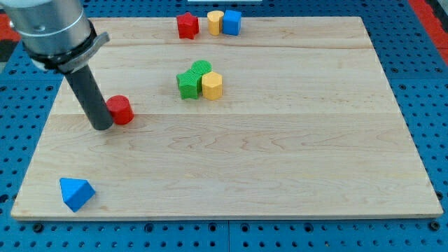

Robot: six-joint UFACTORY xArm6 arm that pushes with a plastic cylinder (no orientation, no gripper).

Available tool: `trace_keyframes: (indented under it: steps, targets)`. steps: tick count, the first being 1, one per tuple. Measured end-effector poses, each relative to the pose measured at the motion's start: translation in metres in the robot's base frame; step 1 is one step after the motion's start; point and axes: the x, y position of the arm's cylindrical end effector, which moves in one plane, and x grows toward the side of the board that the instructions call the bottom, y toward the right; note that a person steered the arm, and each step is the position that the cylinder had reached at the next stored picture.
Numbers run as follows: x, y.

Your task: Push red circle towards yellow heart

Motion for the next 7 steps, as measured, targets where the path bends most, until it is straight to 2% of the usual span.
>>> trace_keyframes:
  steps: [1, 4, 7]
  targets:
    - [-0.015, 0.009]
    - [-0.014, 0.056]
    - [-0.084, 0.056]
